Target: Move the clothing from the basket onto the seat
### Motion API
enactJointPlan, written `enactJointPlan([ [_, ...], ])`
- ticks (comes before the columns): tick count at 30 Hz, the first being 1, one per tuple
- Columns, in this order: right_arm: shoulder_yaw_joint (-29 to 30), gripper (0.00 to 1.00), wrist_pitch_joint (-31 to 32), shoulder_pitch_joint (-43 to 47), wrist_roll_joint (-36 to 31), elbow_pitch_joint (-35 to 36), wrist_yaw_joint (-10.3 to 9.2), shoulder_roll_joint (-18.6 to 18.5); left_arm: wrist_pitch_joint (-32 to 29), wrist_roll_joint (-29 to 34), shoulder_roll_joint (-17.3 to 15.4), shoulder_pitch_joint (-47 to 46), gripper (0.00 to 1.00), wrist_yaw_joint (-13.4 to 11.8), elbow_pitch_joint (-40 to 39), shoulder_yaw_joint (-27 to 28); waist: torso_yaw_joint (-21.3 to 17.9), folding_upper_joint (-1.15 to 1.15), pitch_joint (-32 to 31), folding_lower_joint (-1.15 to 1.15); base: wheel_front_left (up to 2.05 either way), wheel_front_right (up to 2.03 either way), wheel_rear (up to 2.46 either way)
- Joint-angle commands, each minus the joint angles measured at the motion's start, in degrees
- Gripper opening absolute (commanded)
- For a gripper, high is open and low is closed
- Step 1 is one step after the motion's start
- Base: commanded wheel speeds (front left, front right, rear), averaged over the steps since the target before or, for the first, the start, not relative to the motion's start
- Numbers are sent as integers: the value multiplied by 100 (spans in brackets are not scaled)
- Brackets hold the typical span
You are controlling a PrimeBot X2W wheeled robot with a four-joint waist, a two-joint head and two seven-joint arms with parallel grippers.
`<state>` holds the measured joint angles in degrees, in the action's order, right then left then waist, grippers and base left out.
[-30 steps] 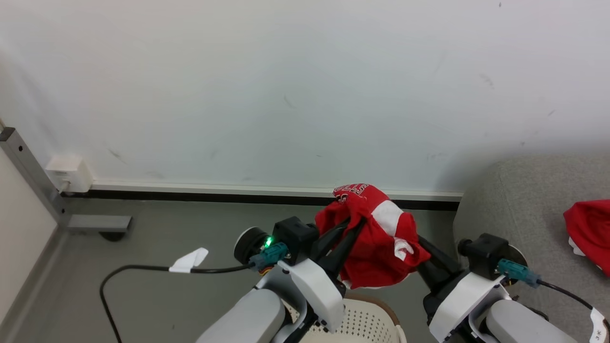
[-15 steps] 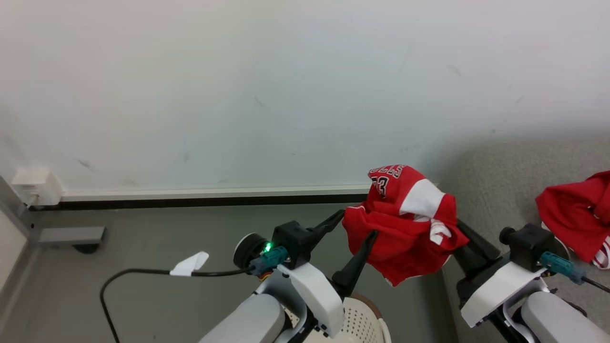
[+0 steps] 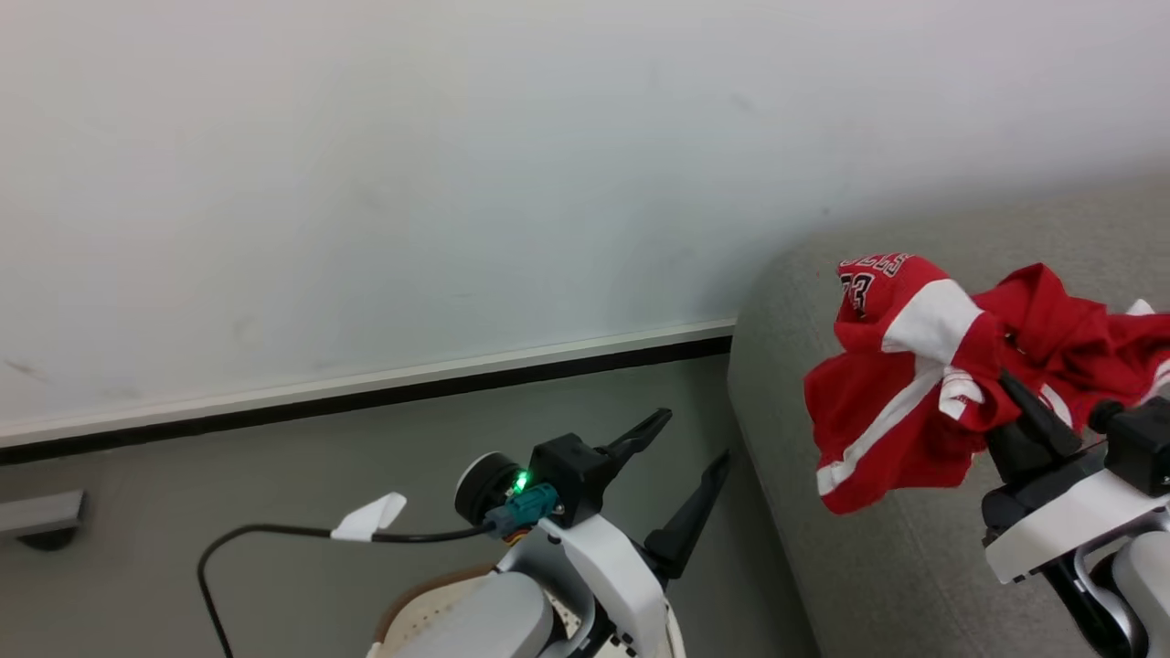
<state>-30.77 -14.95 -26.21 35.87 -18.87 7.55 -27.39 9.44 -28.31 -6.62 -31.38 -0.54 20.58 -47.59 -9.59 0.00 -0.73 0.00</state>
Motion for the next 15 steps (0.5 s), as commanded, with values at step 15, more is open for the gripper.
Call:
enactJointPlan([
  [15, 1175, 0, -15, 659, -279, 843, -13, -168, 235, 179, -90, -97, 100, 81, -48, -179, -1356, 0, 292, 0, 0, 0, 0],
])
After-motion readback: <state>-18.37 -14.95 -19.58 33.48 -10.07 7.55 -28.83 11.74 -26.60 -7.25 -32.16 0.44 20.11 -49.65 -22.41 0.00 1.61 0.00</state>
